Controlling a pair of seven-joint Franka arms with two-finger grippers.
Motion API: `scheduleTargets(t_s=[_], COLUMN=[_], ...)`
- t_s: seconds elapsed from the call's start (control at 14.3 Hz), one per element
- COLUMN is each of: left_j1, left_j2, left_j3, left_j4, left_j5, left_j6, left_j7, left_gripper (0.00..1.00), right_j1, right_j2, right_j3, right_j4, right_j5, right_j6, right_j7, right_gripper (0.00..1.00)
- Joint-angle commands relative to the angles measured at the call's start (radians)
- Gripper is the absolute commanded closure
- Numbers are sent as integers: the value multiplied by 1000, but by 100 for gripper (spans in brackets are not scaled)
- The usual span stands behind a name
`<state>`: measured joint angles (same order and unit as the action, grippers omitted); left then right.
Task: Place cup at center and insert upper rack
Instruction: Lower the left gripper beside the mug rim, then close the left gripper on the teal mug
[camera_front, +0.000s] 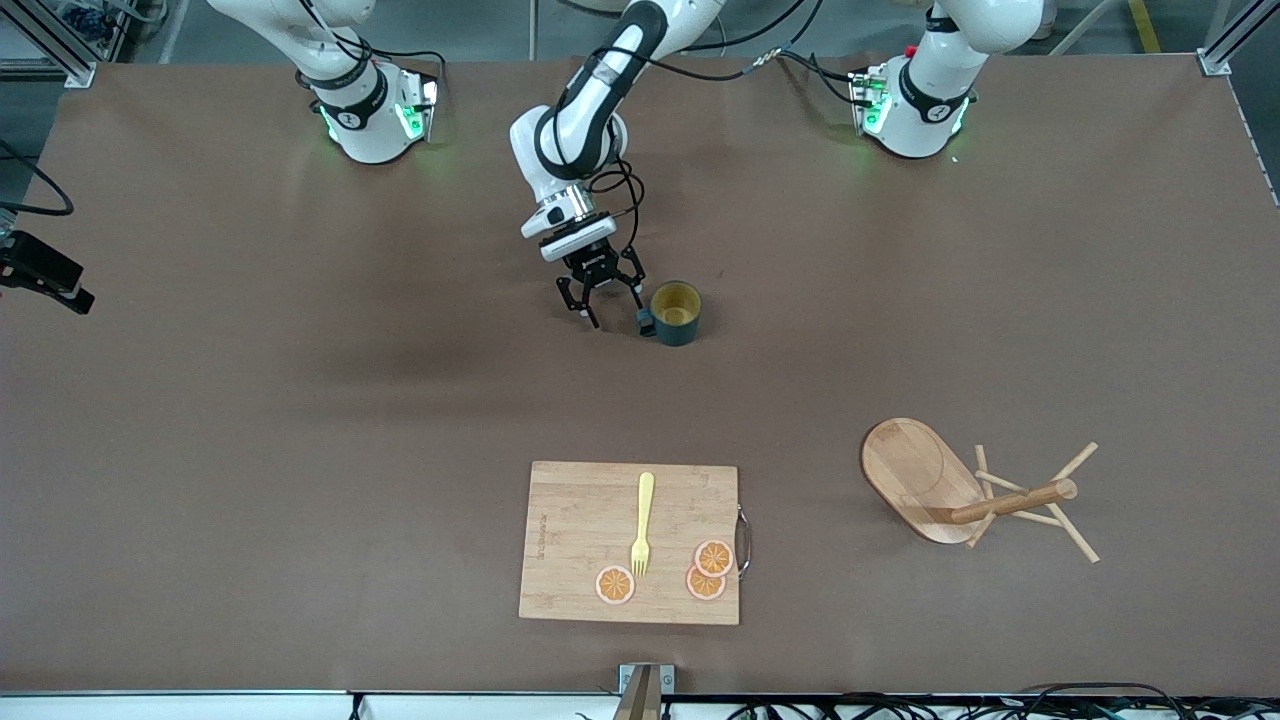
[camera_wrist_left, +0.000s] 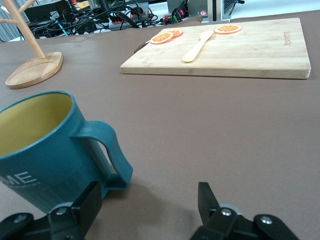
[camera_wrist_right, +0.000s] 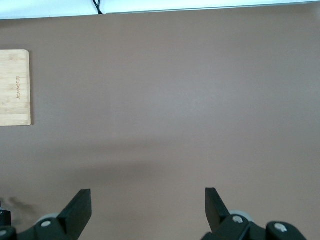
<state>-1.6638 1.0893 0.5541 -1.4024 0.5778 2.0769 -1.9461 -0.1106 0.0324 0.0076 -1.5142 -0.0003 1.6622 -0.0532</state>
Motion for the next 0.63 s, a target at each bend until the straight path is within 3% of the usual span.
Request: scheduleTargets(t_s=[0.0, 0.56], left_j1=[-7, -5], left_j2=[20, 24], left_j3=[18, 17], left_j4=[14, 5], left_j5=[22, 22], left_j6=[8, 8], left_j7=[-14, -13], left_gripper=[14, 14], right_j1=[6, 5], right_j2=[-23, -23], right_j3=[5, 5], right_j4=[-29, -27], right_j5=[-17, -18], right_j6=[14, 16], right_j7=[-7, -7], right_gripper=[0, 0])
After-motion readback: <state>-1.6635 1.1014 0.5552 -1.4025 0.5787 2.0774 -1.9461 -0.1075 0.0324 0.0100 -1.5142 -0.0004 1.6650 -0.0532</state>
